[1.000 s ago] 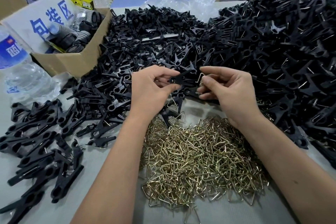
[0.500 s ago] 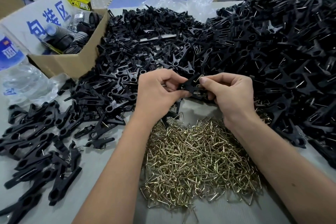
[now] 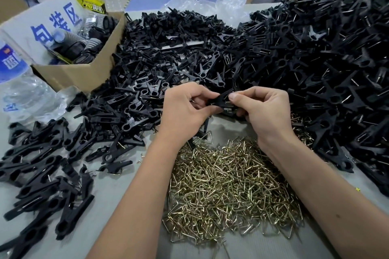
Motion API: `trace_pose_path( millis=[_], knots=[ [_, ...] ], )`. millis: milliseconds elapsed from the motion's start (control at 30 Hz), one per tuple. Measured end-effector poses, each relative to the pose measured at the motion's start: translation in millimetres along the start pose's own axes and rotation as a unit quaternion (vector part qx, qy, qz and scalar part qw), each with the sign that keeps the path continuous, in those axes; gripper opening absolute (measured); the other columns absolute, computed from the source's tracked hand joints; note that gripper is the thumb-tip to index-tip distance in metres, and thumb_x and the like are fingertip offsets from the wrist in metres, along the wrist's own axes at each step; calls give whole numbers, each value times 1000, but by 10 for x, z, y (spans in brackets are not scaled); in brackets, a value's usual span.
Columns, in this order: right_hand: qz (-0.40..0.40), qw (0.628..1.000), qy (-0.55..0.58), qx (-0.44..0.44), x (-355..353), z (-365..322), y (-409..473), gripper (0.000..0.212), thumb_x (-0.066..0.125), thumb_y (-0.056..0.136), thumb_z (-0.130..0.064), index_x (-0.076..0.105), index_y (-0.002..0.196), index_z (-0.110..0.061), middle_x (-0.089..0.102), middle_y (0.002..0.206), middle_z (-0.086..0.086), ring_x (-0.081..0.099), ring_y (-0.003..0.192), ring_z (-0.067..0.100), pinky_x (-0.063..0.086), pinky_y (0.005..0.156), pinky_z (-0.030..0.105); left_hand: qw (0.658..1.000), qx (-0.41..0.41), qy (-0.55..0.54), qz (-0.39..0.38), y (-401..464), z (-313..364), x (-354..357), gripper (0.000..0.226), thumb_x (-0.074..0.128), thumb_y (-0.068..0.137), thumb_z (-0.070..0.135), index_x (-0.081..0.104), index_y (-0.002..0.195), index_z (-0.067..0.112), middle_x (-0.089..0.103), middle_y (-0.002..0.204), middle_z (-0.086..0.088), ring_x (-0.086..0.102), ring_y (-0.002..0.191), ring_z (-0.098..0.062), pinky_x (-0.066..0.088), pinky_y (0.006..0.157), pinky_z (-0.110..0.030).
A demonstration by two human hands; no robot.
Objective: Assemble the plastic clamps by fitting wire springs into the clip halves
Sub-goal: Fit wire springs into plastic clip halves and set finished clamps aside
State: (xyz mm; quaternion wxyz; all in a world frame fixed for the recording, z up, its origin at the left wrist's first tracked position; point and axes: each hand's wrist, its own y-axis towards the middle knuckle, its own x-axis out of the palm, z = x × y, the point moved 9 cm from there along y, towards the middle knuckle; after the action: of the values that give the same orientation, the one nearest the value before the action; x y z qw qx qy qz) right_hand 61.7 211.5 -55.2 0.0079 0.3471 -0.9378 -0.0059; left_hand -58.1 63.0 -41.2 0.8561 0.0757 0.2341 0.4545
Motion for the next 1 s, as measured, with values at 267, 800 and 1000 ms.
trace_pose_path(
  millis=[267,800,1000],
  knots=[
    [-31,999,0,7,40,3,6,15,80,90,-15,79,75,-11,72,66,7,63,57,12,47,47,20,999,-15,-28,4,-11,-24,-6,28,92,71,2,80,92,15,71,73,-9,69,71,-37,61,68,-53],
    [-365,896,177,181,423,133,-144,36,63,95,-23,72,130,-15,72,91,15,66,62,9,53,47,14,990,-10,-140,-35,8,-6,-132,42,95,57,13,69,89,9,77,81,-8,72,74,-22,65,72,-38],
    [-389,825,312,267,499,196,-210,34,60,97,-14,72,128,-9,62,89,16,61,61,6,52,46,11,980,-52,-181,-65,-6,-60,-173,39,92,59,5,74,93,10,79,89,-12,75,78,-22,62,67,-39]
  ],
)
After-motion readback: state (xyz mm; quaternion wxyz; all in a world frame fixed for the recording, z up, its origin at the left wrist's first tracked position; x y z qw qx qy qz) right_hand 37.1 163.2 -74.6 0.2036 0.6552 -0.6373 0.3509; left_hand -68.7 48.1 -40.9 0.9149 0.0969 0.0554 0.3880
